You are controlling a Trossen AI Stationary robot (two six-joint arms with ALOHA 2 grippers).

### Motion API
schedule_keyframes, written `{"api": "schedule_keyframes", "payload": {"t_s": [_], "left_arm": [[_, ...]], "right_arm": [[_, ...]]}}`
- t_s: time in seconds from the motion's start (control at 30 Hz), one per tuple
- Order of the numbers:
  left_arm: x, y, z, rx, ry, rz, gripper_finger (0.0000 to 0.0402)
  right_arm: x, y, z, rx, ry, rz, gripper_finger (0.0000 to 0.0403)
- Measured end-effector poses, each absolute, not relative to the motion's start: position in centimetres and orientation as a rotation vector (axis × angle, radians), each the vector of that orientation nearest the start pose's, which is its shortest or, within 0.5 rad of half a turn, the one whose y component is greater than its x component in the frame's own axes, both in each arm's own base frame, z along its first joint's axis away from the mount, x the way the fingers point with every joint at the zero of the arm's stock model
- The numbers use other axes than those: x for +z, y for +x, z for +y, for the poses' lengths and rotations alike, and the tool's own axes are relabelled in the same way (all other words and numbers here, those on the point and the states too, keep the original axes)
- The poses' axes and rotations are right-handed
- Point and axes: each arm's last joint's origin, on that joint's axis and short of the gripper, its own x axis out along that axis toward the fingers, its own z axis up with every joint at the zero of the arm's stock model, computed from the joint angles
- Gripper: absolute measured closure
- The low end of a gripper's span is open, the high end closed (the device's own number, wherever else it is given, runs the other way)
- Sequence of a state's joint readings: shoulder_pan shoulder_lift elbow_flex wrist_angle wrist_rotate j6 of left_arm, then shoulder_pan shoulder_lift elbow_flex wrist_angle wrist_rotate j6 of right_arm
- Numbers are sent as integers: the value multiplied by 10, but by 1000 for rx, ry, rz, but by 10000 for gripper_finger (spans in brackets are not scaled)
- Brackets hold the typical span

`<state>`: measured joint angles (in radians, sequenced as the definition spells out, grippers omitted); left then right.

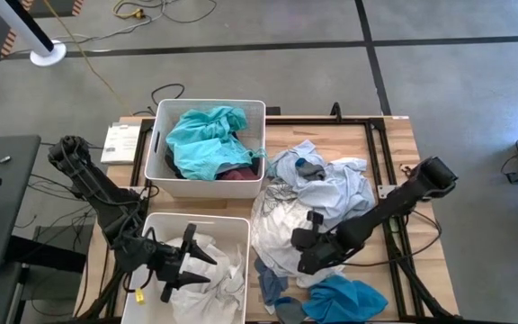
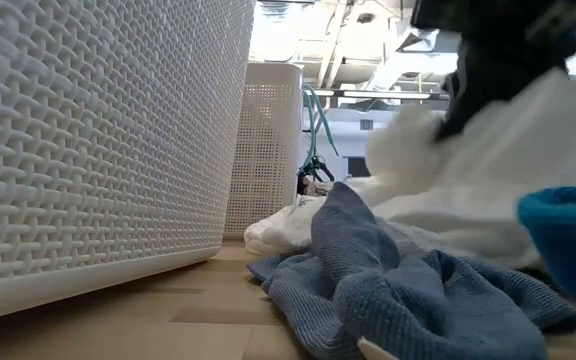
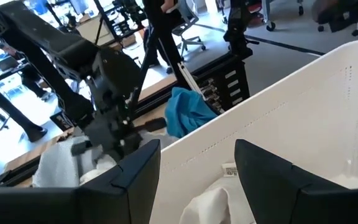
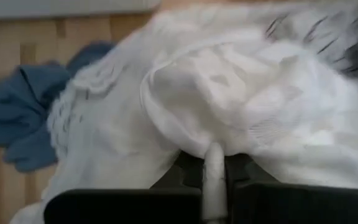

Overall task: Sort clothes
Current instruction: Put the white dress into the bottom white laundry bin

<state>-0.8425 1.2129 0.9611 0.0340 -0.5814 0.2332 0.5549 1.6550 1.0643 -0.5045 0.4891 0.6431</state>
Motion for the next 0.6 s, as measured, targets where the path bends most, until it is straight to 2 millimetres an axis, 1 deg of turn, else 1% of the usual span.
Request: {"api": "schedule_keyframes", "payload": {"t_s": [0.27,0.4,0.6], "left_arm": [[334,195,-189,-263,407,78,201],[336,201,-183,-230,417,64,201],[338,213,-169,-181,433,54,199]], "right_arm": [[254,267,163,-250,-38,737,384],[280,261,164,-245,-83,644,384],[311,259,166,-234,-164,558,385]]}}
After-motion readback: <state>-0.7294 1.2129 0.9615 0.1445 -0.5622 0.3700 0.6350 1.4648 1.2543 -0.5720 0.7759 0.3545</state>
